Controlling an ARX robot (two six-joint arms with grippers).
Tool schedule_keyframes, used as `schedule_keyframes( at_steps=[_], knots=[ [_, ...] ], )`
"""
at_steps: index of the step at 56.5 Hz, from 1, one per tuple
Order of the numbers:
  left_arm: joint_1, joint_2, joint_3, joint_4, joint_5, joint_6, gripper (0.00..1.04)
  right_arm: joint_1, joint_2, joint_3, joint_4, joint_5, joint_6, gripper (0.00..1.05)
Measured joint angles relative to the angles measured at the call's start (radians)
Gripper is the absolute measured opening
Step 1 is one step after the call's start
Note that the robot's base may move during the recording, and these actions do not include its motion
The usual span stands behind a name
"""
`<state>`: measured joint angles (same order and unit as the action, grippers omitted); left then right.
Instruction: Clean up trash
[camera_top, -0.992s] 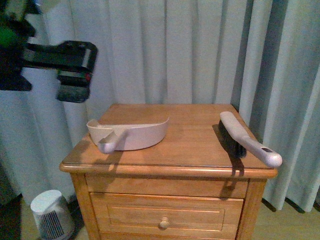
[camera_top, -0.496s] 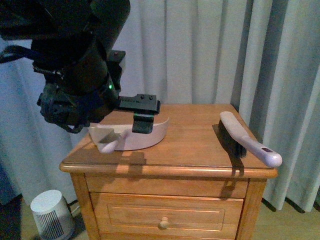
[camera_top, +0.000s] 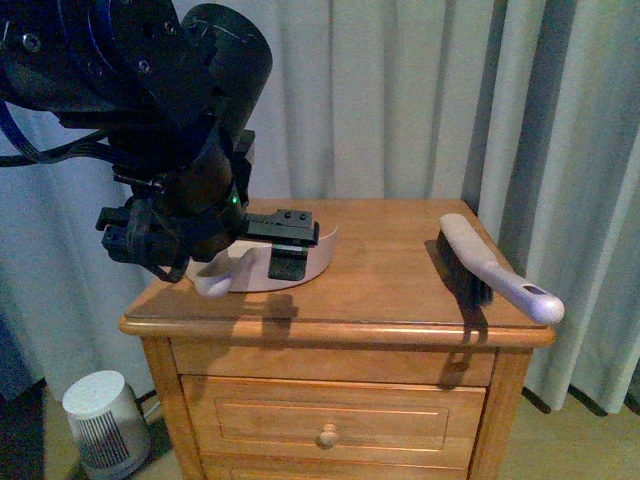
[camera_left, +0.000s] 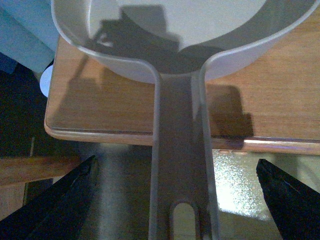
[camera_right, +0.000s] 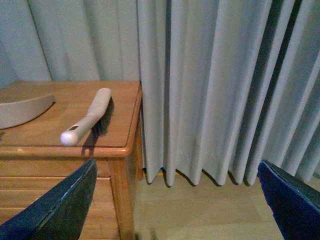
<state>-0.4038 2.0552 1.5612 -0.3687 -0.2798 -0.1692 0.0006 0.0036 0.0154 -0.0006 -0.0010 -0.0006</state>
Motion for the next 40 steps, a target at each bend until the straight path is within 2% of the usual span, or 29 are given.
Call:
schedule_keyframes(
  at_steps=[18, 30, 40],
  knots=[
    [0.0, 0.038, 0.016, 0.001, 0.006, 0.0, 0.97, 0.0, 0.0, 0.0, 0.0, 0.0, 0.0, 0.97],
    [0.0, 0.04, 0.016, 0.006, 0.01, 0.0, 0.65, 0.0, 0.0, 0.0, 0.0, 0.0, 0.0, 0.97],
    [0.0, 0.04, 0.016, 0.015, 0.018, -0.001, 0.33, 0.0, 0.0, 0.0, 0.0, 0.0, 0.0, 0.97]
  ],
)
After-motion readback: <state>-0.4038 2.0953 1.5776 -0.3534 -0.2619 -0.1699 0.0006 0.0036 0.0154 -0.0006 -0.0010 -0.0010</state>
